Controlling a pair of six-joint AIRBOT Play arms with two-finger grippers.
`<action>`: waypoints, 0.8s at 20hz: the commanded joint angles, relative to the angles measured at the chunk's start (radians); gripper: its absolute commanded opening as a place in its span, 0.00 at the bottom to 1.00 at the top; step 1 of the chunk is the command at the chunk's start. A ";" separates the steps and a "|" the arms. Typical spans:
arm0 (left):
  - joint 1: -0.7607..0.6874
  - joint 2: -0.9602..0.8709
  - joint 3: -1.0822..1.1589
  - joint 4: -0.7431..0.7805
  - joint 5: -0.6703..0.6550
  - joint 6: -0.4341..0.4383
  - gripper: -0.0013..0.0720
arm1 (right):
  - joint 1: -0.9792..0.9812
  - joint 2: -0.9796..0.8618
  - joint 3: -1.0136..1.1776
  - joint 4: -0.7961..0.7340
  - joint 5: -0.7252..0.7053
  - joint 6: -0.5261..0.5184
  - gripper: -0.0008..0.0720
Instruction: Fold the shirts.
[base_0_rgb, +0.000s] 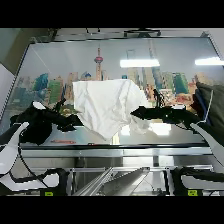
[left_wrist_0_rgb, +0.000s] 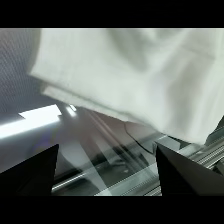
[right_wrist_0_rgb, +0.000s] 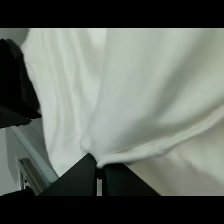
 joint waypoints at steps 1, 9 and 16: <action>0.000 0.001 -0.001 0.000 0.001 0.011 0.89 | -0.053 0.126 0.086 -0.048 0.048 0.051 0.04; 0.000 0.001 -0.001 0.000 0.008 0.026 0.89 | -0.487 -0.048 0.634 -0.291 -0.064 0.155 0.04; 0.000 0.001 -0.001 -0.002 0.045 0.026 0.89 | -0.529 -0.280 0.702 -0.229 0.010 0.131 0.42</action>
